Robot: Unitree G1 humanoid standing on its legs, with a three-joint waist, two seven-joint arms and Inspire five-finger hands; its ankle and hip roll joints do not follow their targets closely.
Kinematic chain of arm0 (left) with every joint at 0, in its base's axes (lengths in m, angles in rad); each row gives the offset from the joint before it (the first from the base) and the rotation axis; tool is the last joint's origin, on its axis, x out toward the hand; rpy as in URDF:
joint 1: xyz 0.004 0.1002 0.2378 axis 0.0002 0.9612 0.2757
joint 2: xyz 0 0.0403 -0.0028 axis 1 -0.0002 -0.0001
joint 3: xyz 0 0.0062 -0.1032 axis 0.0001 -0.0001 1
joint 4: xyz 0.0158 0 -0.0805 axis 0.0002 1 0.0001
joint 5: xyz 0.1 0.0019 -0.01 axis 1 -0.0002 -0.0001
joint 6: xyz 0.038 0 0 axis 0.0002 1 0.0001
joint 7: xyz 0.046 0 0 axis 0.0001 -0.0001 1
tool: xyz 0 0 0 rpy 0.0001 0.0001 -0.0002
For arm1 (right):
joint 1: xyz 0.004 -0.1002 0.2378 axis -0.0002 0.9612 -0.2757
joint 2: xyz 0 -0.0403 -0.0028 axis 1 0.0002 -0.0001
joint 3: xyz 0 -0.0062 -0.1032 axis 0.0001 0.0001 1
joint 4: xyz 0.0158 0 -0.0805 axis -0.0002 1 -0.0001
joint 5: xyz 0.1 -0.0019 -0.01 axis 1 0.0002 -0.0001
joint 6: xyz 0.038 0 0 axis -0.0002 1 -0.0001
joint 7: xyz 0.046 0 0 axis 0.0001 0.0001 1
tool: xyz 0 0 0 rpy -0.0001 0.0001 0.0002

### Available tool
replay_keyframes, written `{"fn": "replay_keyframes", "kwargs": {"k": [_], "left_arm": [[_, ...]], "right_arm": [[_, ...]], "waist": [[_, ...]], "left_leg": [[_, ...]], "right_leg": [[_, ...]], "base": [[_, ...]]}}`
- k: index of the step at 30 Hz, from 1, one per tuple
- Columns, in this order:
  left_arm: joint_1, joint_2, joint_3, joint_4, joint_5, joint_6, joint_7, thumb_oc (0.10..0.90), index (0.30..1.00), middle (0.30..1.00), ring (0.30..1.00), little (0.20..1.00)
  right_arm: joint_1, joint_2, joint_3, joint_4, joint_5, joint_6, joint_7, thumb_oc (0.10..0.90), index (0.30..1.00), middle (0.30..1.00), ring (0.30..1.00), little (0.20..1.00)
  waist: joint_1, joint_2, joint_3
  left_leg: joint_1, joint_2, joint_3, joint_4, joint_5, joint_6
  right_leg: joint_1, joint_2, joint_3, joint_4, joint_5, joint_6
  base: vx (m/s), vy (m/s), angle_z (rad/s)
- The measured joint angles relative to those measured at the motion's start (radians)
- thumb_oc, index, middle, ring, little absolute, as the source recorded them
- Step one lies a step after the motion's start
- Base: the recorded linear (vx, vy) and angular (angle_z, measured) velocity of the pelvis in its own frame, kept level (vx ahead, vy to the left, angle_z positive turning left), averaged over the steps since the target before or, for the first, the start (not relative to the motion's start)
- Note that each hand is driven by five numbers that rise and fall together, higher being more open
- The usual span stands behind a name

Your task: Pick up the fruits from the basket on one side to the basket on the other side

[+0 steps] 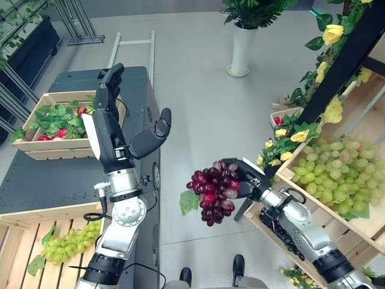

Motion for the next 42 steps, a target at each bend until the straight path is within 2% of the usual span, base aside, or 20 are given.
{"fn": "replay_keyframes", "kwargs": {"k": [4,10,14,16,19,24,25,26,27,28,30,33,37,42], "left_arm": [[0.002,-0.005,0.000,0.001,-0.013,0.000,0.022,0.800,0.900,0.900,0.900,0.900],[0.003,-0.006,-0.004,0.004,-0.030,-0.001,0.038,0.800,0.900,0.900,0.900,0.900],[-0.027,-0.006,-0.038,0.037,-0.031,-0.008,0.078,0.800,0.900,0.900,0.900,0.900],[-0.069,-0.007,-0.057,0.077,-0.031,-0.011,0.091,0.800,0.900,0.900,0.900,0.900],[-0.132,-0.006,-0.073,0.121,-0.030,-0.012,0.100,0.800,0.900,0.900,0.900,0.900],[-0.180,-0.006,-0.106,0.141,-0.028,-0.016,0.113,0.800,0.900,0.900,0.900,0.900],[-0.189,-0.005,-0.108,0.141,-0.024,-0.025,0.122,0.800,0.900,0.900,0.900,0.900],[-0.190,-0.005,-0.108,0.141,-0.023,-0.028,0.124,0.800,0.900,0.900,0.900,0.900],[-0.190,-0.011,-0.112,0.143,-0.021,-0.031,0.138,0.800,0.900,0.900,0.900,0.900],[-0.191,-0.012,-0.112,0.145,-0.021,-0.032,0.149,0.800,0.900,0.900,0.900,0.900],[-0.201,-0.013,-0.112,0.149,-0.017,-0.038,0.165,0.800,0.900,0.900,0.900,0.900],[-0.232,-0.013,-0.112,0.154,-0.014,-0.055,0.186,0.800,0.900,0.900,0.900,0.900],[-0.258,-0.019,-0.116,0.163,-0.013,-0.056,0.189,0.800,0.900,0.900,0.900,0.900],[-0.256,-0.026,-0.136,0.180,0.002,-0.056,0.193,0.800,0.900,0.900,0.900,0.900]], "right_arm": [[0.016,-0.006,0.000,0.070,0.001,0.021,0.013,0.400,0.300,0.300,0.300,0.300],[0.036,0.016,-0.001,0.180,0.005,0.022,0.012,0.400,0.300,0.300,0.300,0.300],[0.009,0.032,0.003,0.283,0.005,0.020,0.008,0.400,0.300,0.300,0.300,0.300],[-0.036,0.044,0.003,0.355,0.008,0.013,-0.014,0.400,0.300,0.300,0.300,0.300],[-0.133,0.060,-0.001,0.415,0.057,0.007,-0.060,0.400,0.300,0.300,0.300,0.300],[-0.178,0.067,-0.008,0.419,0.118,-0.017,-0.080,0.400,0.300,0.300,0.300,0.300],[-0.195,0.078,-0.009,0.435,0.119,-0.030,-0.080,0.400,0.300,0.300,0.300,0.300],[-0.204,0.087,-0.009,0.446,0.119,-0.032,-0.080,0.400,0.300,0.300,0.300,0.300],[-0.218,0.098,-0.009,0.466,0.119,-0.032,-0.082,0.400,0.300,0.300,0.300,0.300],[-0.234,0.107,-0.009,0.484,0.119,-0.032,-0.084,0.400,0.300,0.300,0.300,0.300],[-0.240,0.110,-0.008,0.488,0.124,-0.039,-0.093,0.400,0.300,0.300,0.300,0.300],[-0.244,0.110,-0.009,0.491,0.172,-0.069,-0.109,0.400,0.300,0.300,0.300,0.300],[-0.248,0.118,-0.017,0.493,0.244,-0.100,-0.156,0.400,0.300,0.300,0.300,0.300],[-0.251,0.160,-0.091,0.505,0.370,-0.154,-0.202,0.400,0.300,0.300,0.300,0.300]], "waist": [[0.000,0.000,0.000],[-0.001,-0.001,-0.001],[0.014,-0.003,0.001],[0.014,-0.003,0.038],[0.015,-0.007,0.143],[0.014,0.002,0.237],[0.017,0.001,0.259],[0.017,-0.001,0.267],[0.015,0.007,0.284],[0.018,0.023,0.297],[0.016,0.035,0.310],[0.017,0.044,0.324],[0.014,0.049,0.341],[0.014,0.057,0.349]], "left_leg": [[0.000,0.022,-0.021,0.000,0.002,-0.018],[-0.026,0.023,-0.046,0.007,0.006,-0.023],[-0.134,0.008,-0.061,0.069,0.007,-0.028],[-0.198,0.002,-0.078,0.159,-0.018,-0.033],[-0.295,0.000,-0.082,0.310,-0.070,-0.042],[-0.401,-0.001,-0.101,0.414,-0.091,-0.036],[-0.421,0.004,-0.100,0.440,-0.094,-0.041],[-0.430,-0.002,-0.100,0.456,-0.098,-0.046],[-0.449,-0.018,-0.114,0.496,-0.109,-0.051],[-0.457,-0.017,-0.131,0.508,-0.110,-0.050],[-0.466,-0.017,-0.141,0.515,-0.111,-0.049],[-0.486,-0.016,-0.152,0.527,-0.111,-0.049],[-0.514,-0.020,-0.137,0.574,-0.132,-0.049],[-0.523,-0.019,-0.127,0.606,-0.145,-0.043]], "right_leg": [[0.006,0.021,-0.011,0.000,-0.005,-0.018],[-0.003,0.019,-0.038,0.000,-0.005,-0.023],[-0.087,0.015,-0.043,0.024,0.007,-0.030],[-0.127,0.012,-0.043,0.079,-0.002,-0.037],[-0.216,0.010,-0.042,0.208,-0.044,-0.048],[-0.300,0.007,-0.045,0.288,-0.056,-0.056],[-0.350,0.003,-0.043,0.431,-0.116,-0.077],[-0.376,-0.001,-0.043,0.516,-0.172,-0.092],[-0.386,-0.005,-0.039,0.548,-0.224,-0.075],[-0.386,0.007,-0.037,0.541,-0.216,-0.079],[-0.388,0.013,-0.035,0.539,-0.211,-0.078],[-0.395,0.024,-0.036,0.503,-0.193,-0.073],[-0.416,0.027,-0.014,0.538,-0.192,-0.073],[-0.415,0.035,-0.002,0.531,-0.184,-0.070]], "base": [[0.01,-0.121,0.07],[-0.09,-0.043,0.12],[-0.21,-0.024,0.12],[-0.18,-0.009,0.17],[-0.14,0.006,0.00],[-0.09,0.029,0.03],[-0.08,0.044,0.02],[-0.07,0.031,0.11],[-0.06,0.015,0.11],[-0.07,0.011,0.09],[-0.06,-0.002,0.01],[-0.04,-0.006,-0.16],[-0.02,-0.009,-0.09],[0.03,-0.015,-0.06]]}}
